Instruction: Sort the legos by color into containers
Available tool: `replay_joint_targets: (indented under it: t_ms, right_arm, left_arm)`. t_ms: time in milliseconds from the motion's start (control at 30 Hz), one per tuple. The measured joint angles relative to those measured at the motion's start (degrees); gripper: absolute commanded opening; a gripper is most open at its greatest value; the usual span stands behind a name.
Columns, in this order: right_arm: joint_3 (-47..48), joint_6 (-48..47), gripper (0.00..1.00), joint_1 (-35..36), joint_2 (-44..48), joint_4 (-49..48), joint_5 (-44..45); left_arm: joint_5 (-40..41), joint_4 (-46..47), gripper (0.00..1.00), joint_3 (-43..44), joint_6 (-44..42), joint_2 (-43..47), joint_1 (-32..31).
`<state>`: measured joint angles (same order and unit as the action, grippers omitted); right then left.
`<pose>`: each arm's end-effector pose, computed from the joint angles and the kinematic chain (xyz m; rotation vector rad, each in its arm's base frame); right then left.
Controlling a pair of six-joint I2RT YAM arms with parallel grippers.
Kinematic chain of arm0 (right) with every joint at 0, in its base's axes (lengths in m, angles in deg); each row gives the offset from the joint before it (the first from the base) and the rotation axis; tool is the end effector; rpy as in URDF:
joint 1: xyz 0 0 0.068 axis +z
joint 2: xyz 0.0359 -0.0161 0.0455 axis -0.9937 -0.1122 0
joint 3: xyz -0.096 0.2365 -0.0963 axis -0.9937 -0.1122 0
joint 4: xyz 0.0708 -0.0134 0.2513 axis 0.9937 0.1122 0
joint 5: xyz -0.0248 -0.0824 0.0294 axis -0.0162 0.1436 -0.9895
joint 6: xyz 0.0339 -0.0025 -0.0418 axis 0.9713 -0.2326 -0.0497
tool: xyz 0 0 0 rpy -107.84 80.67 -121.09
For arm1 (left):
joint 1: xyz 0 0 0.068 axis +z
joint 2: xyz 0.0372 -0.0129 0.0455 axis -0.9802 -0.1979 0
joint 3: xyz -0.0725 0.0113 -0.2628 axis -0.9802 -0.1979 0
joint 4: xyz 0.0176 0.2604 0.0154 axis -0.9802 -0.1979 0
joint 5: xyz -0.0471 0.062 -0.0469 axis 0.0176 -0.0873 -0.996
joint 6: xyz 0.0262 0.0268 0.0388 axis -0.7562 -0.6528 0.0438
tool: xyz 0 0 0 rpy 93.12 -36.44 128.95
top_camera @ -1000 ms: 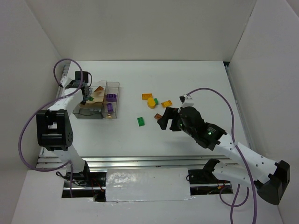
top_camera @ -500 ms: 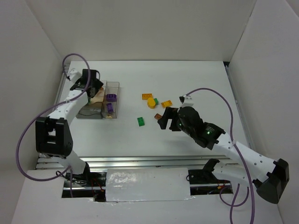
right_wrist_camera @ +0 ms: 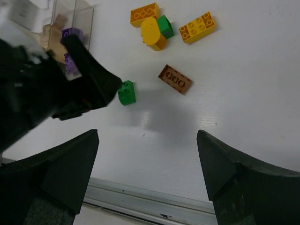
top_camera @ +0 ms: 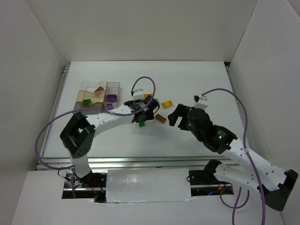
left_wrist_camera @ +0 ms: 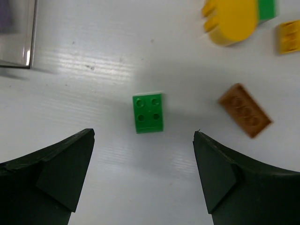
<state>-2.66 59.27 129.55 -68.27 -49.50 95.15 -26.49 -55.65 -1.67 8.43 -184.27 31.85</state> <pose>0.1334 0.1162 0.3156 0.2060 2.0637 0.5034 0.2687 -0.2564 0.2460 -0.4317 2.2964 -0.1159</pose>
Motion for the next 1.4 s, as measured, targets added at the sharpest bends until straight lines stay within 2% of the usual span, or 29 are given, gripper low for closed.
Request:
replay_joint_targets:
  t_ms: [133,333,567,667,700,733,767,800,933,1067,1133,1233,1333,1400]
  right_arm:
    - [0.0,-0.07,0.92,0.0,0.79,0.55,-0.72]
    - [-0.02,-0.48,0.92,0.0,1.01,0.7,-2.19]
    - [-0.2,-0.76,0.92,0.0,1.05,0.39,-4.52]
    - [-0.79,-0.98,0.92,0.0,1.33,-0.11,-5.14]
    - [-1.11,-1.07,0.92,0.0,1.57,-0.11,-5.25]
    - [-1.51,-1.11,0.91,0.0,1.84,-0.17,-5.4]
    - [-1.84,-1.14,0.92,0.0,2.12,-0.17,-5.57]
    - [-2.08,-1.14,0.92,0.0,2.38,-0.15,-5.64]
    - [-2.49,-1.33,0.92,0.0,2.99,-0.37,-5.68]
    - [-2.95,-1.44,0.91,0.0,2.93,-1.14,-6.12]
    - [-3.23,-1.51,0.92,0.0,2.71,-2.01,-6.62]
    - [-4.17,-1.53,0.92,-0.02,1.99,-4.15,-7.3]
    - [-5.2,-1.51,0.92,-0.02,0.37,-5.95,-7.93]
    - [-5.38,-1.49,0.92,-0.02,-1.22,-6.97,-8.37]
  left_arm:
    - [-0.55,-1.49,1.0,-0.39,0.09,-7.02,0.22]
    - [-2.45,0.66,0.96,-2.25,-0.15,-8.02,0.7]
    - [-4.48,5.79,0.76,-3.3,-0.07,-10.05,1.16]
    - [-4.94,8.48,0.51,-5.14,0.02,-10.29,1.75]
    - [-4.92,9.09,0.3,-5.55,0.0,-10.14,2.05]
    - [-4.87,9.92,0.23,-6.03,0.24,-9.84,2.38]
    - [-5.16,10.51,0.08,-6.45,-0.11,-9.44,2.73]
    - [-5.29,10.58,0.02,-6.71,-0.31,-9.09,2.95]
    - [-4.52,8.7,0.0,-8.2,-0.04,-6.38,3.67]
    - [-3.82,6.23,0.0,-10.01,0.59,6.03,7.63]
    - [-3.34,6.93,0.0,-10.03,1.9,13.25,13.07]
    - [-1.36,8.7,0.0,-10.03,5.01,21.99,25.53]
    - [0.79,11.43,0.02,-10.84,7.23,24.09,34.21]
    - [0.48,14.03,0.02,-11.72,7.45,22.67,37.2]
